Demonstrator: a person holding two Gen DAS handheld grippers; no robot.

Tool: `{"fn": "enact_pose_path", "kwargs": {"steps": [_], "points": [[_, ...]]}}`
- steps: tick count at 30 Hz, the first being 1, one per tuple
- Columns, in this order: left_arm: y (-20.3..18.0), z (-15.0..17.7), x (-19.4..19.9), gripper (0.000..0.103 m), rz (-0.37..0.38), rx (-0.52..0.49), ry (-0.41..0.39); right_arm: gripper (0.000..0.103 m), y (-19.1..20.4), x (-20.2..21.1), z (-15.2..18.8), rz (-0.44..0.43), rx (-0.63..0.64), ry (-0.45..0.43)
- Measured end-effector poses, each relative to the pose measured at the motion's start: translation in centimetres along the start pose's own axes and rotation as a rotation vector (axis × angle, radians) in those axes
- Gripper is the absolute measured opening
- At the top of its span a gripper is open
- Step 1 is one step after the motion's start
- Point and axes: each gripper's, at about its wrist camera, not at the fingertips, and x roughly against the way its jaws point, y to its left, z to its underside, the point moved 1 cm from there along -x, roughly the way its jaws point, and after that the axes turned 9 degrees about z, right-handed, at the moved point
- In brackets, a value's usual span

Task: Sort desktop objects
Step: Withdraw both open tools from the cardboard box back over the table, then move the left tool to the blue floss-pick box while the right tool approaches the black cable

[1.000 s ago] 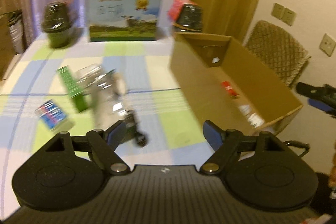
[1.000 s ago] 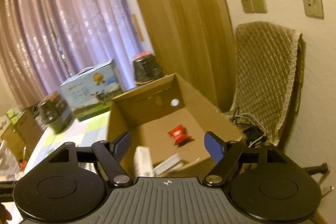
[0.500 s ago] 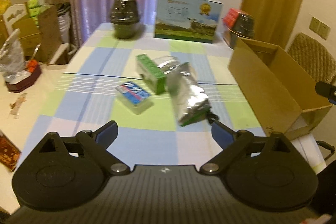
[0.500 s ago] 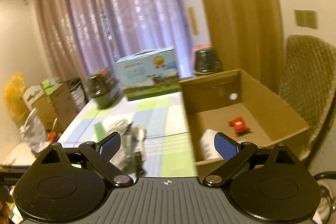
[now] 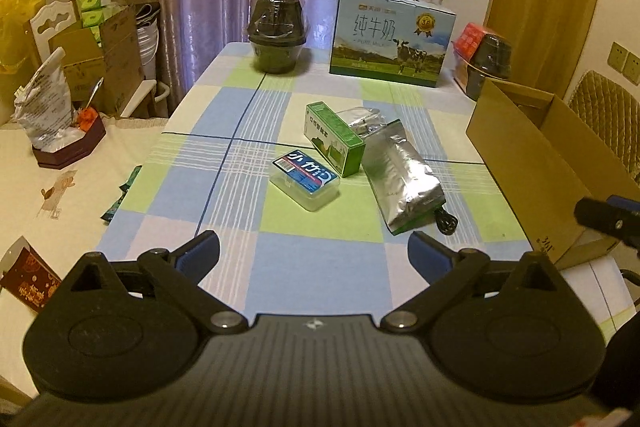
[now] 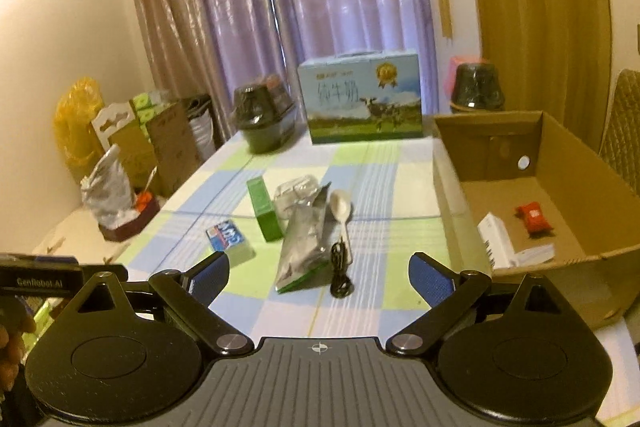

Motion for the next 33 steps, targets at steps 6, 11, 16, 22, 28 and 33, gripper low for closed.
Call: {"fn": "enact_pose_path", "kwargs": {"steps": [6,11,16,22,28,33], "points": [[0.1,-1.0,-1.7,0.099,0.033,-0.070,0.023,0.094,0.4,-1.4,0.9,0.008,0.025,0.035],[-0.3,-1.8,-4.2,0.099,0.082,-0.168,0.066,0.094,0.5,-3.4,1.3,0.011,0.060,0.075],[0.4,-2.1,-7.2,0.099,0.110,-0.227,0.117,0.094,0.8,-6.0,1.8,0.016,0.103,0.104],[2.5,-2.6,-11.1,0.099,0.106,-0.315,0.150,0.082,0.3,-9.5,2.4,0.046,0.120,0.148],[4.0,-3.6,-15.4,0.099,0.143,-0.415,0.180,0.073,0.0,-13.0,3.1,0.056,0.154,0.196],[4.4,-4.2,-19.0,0.099,0.182,-0.509,0.203,0.069,-0.3,-14.8,3.4,0.052,0.169,0.219]]}}
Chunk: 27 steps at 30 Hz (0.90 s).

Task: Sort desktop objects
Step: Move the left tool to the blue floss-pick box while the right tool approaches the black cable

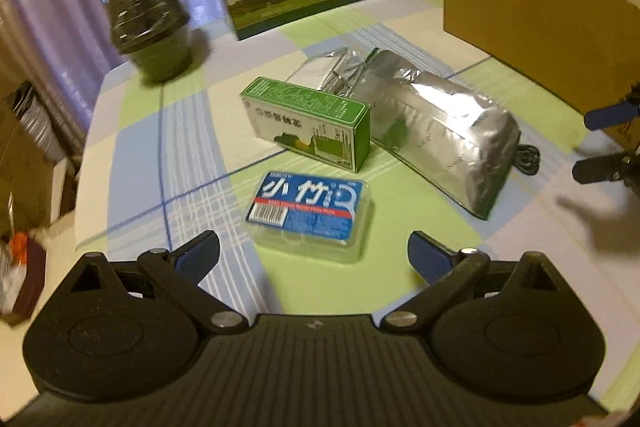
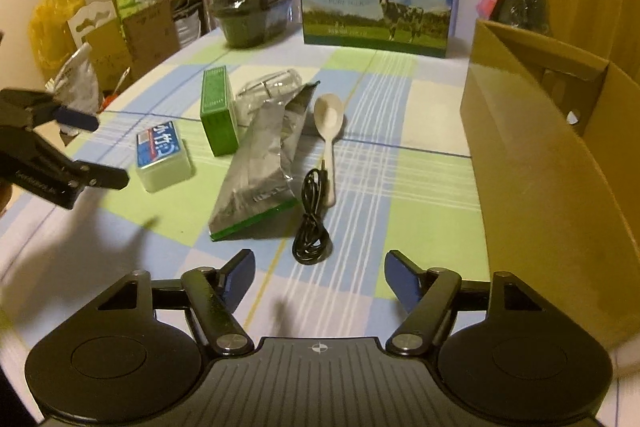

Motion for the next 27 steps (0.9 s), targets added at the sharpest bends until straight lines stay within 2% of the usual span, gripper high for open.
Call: {"fn": "enact_pose_path", "kwargs": {"steps": [11,15,20,22,23,27], "points": [[2.6,-0.4,-5.0,0.099,0.074,-0.112,0.050,0.059,0.6,-3.7,0.1,-0.010,0.038,0.042],[2.7,-0.4,-5.6,0.097,0.102,-0.093,0.050,0.050,0.2,-4.8,-0.3,0.001,0.014,0.049],[2.3,0.0,-5.3,0.085,0.098,-0.025,0.055,0.043,0.6,-5.7,-1.1,-0.009,0.032,0.034],[1.7,0.2,-4.9,0.085,0.082,-0.004,0.070,0.026,0.9,-5.9,-1.3,-0.007,0.048,0.031],[1.3,0.3,-4.6,0.085,0.076,0.011,0.079,0.022,1.0,-5.9,-1.3,-0.001,0.058,0.031],[-0.5,1.3,-3.2,0.085,0.059,0.100,0.094,0.021,0.7,-4.9,-0.6,0.005,0.045,0.057]]}}
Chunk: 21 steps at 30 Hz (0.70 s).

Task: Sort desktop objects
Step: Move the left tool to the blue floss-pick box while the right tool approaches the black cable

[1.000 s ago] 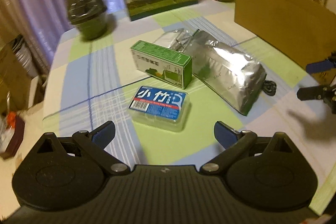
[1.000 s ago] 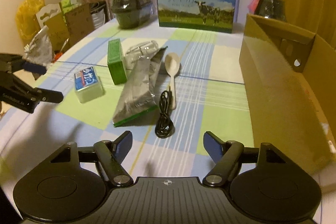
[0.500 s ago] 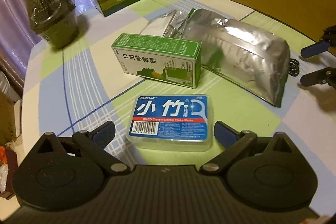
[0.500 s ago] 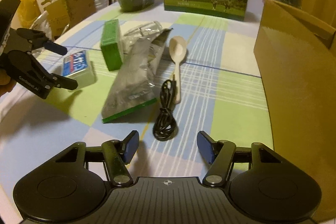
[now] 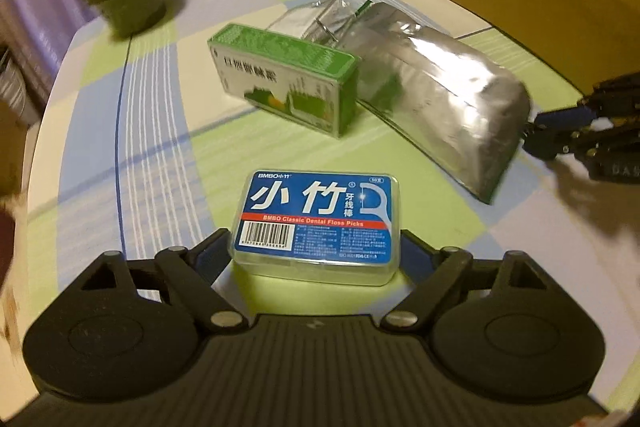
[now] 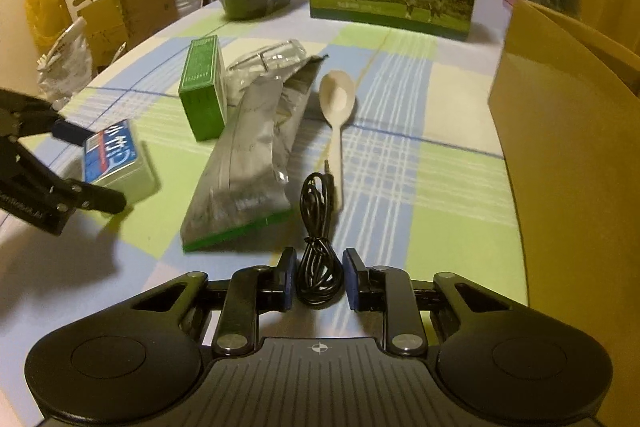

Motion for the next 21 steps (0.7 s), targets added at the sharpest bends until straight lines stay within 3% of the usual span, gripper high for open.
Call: {"fn": "enact_pose_path", "kwargs": {"steps": [6,8,12,14,18,21], "points": [[-4.6,2.7,2.6,0.085,0.005,0.092,-0.019,0.021,-1.3,4.1,3.2,-0.035,-0.089,0.049],[-6.7,3.6,3.2,0.085,0.003,0.078,-0.025,0.012,-1.8,5.7,4.6,-0.039,-0.131,0.062],[-10.1,5.4,3.9,0.085,0.003,0.071,-0.051,0.012,-2.5,7.8,6.9,-0.031,-0.177,0.076],[-11.1,6.2,4.1,0.085,0.001,0.068,-0.070,0.017,-2.5,8.4,7.5,-0.022,-0.155,0.055],[-11.6,6.8,4.4,0.085,0.005,0.065,-0.102,0.038,-2.3,8.3,7.5,-0.005,-0.124,0.033],[-11.5,6.7,4.5,0.085,0.009,0.068,-0.120,0.040,-1.9,7.8,7.2,-0.013,-0.106,0.019]]}}
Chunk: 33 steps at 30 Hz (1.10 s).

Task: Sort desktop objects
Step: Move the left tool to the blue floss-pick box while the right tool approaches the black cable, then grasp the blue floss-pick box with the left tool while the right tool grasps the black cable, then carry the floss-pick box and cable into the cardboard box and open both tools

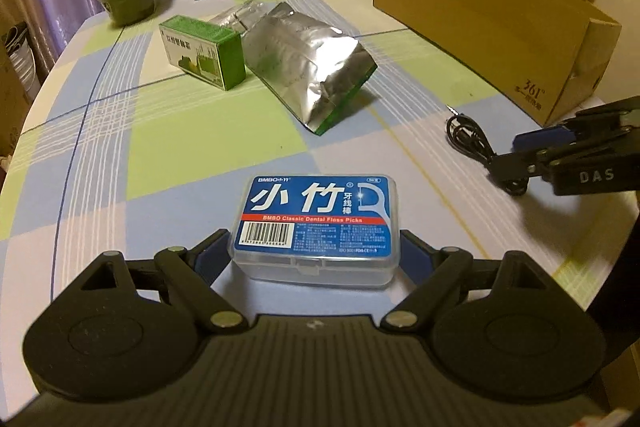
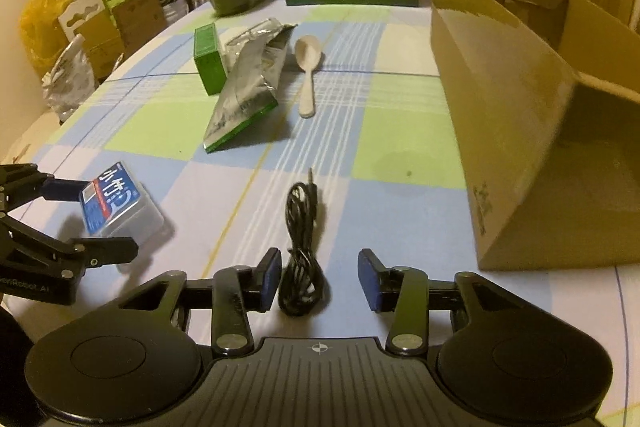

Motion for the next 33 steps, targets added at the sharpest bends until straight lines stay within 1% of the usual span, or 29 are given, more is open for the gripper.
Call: {"fn": "enact_pose_path", "kwargs": {"steps": [2,5,12,14,17,20,21,23,25,27,29,33], "points": [[0.2,-0.1,0.1,0.085,0.009,0.012,-0.018,0.040,0.4,-0.4,-0.1,-0.010,0.016,-0.010],[0.7,-0.1,-0.1,0.088,0.007,0.035,-0.021,0.040,0.9,-1.2,-0.4,-0.001,0.047,-0.016],[1.1,-0.1,-1.0,0.089,0.018,0.049,-0.011,0.040,1.5,-2.0,-0.7,0.009,0.065,-0.031],[1.0,-0.1,-1.2,0.088,0.012,0.045,-0.017,0.040,1.7,-2.1,-0.8,0.010,0.074,-0.034],[0.8,-0.1,-1.1,0.085,0.005,0.037,-0.030,0.040,2.0,-2.2,-0.8,0.014,0.091,-0.040],[0.6,-0.1,-1.1,0.085,-0.003,0.029,-0.034,0.040,2.2,-2.3,-0.8,0.018,0.108,-0.044],[0.6,0.0,-1.1,0.084,-0.006,0.026,-0.036,0.038,2.2,-2.3,-0.8,0.019,0.111,-0.044],[0.4,0.0,-1.0,0.084,-0.010,0.020,-0.040,0.029,2.3,-2.3,-0.9,0.020,0.125,-0.045],[0.2,0.0,-1.0,0.084,-0.009,0.014,-0.042,0.013,2.5,-2.2,-0.8,0.020,0.142,-0.046],[0.0,0.1,-1.0,0.084,-0.002,0.005,-0.042,0.011,2.6,-2.1,-0.7,0.029,0.142,-0.043],[-0.5,0.1,-0.9,0.083,0.001,-0.014,-0.044,0.011,2.3,-1.8,-0.7,0.029,0.109,-0.036],[-1.6,-0.2,-0.4,0.083,0.014,-0.035,-0.054,0.011,1.8,-0.4,-0.9,0.028,0.079,-0.056]]}}
